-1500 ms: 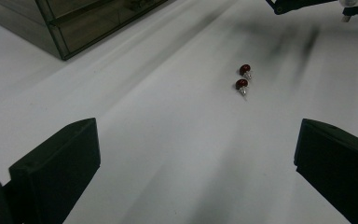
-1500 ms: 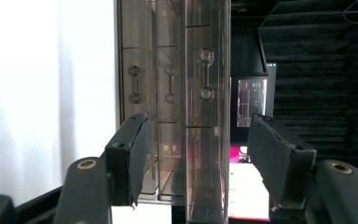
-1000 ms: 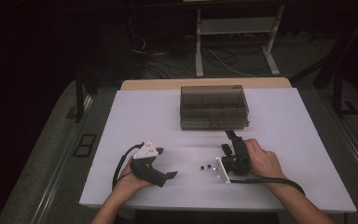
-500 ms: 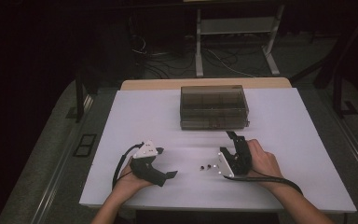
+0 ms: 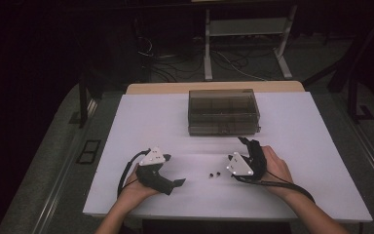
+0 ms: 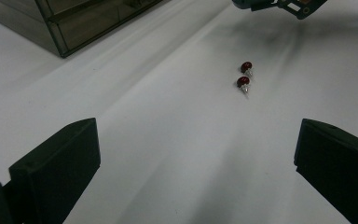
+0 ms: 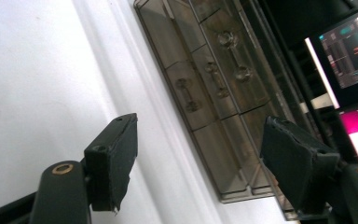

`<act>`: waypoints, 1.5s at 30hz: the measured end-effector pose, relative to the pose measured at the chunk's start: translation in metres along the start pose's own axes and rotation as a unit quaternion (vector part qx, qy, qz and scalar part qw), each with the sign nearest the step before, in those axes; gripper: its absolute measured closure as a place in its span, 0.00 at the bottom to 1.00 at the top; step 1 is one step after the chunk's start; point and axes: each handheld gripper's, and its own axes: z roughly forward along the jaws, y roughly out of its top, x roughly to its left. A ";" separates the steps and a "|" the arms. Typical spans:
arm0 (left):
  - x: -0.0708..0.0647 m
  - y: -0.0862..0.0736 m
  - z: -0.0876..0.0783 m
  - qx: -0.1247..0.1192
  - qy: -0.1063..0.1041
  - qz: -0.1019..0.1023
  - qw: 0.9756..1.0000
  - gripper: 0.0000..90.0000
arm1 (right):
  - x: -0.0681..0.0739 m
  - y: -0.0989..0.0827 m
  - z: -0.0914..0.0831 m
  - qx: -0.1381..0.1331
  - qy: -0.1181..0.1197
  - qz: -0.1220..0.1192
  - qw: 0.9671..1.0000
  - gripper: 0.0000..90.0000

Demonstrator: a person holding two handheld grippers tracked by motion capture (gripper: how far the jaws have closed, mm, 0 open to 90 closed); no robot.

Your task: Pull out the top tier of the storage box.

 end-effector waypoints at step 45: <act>0.000 0.000 0.001 0.007 0.001 0.004 1.000 0.00 | -0.037 -0.014 0.001 -0.024 0.168 0.271 0.947 0.30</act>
